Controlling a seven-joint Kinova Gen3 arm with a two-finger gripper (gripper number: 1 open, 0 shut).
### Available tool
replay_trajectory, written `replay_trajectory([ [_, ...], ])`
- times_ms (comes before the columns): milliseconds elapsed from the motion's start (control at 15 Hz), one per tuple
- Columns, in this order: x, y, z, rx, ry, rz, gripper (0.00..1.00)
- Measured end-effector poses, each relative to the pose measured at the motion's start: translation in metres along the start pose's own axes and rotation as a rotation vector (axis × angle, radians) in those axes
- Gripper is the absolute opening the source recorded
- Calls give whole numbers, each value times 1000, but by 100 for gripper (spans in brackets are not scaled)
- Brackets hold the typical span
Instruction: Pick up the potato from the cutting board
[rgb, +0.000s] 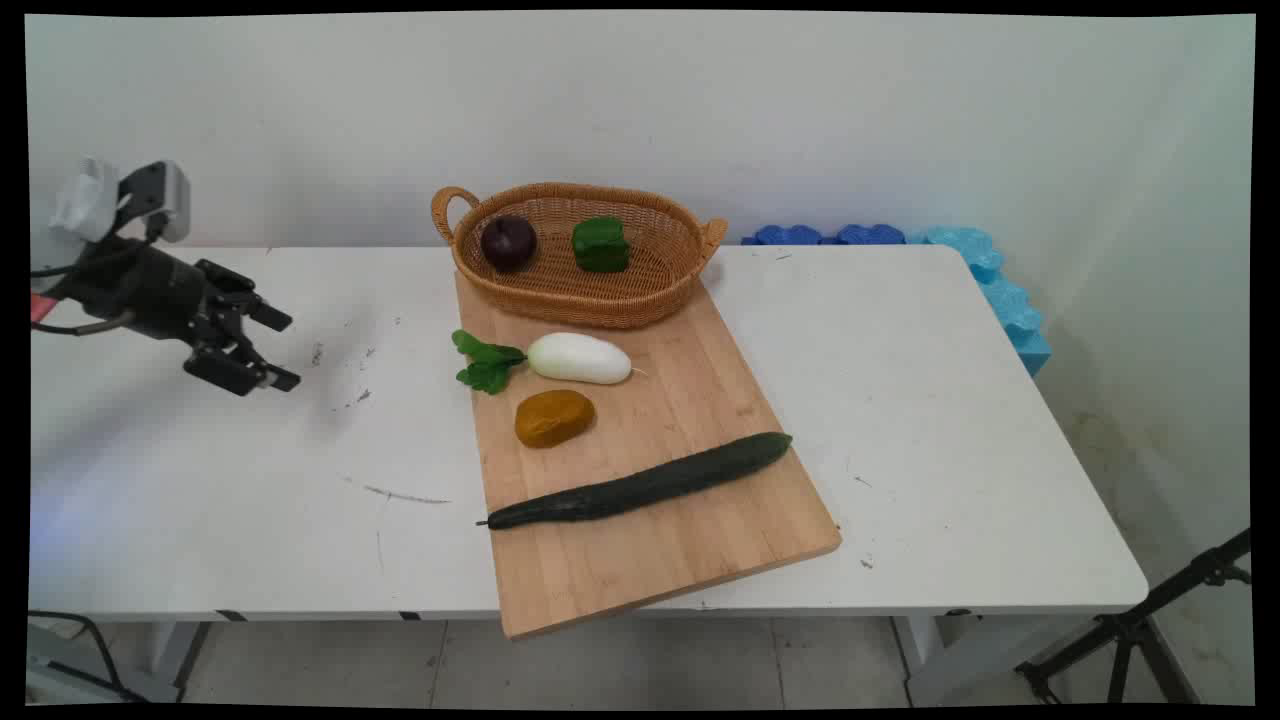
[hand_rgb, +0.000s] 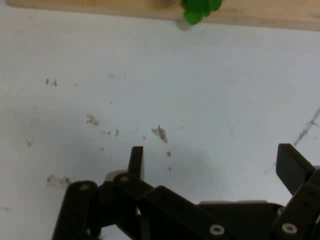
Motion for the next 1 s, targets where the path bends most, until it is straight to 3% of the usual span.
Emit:
replay_trajectory([
  [267,18,4,9,-10,6,11,100],
  [1000,105,43,70,-79,23,85,100],
])
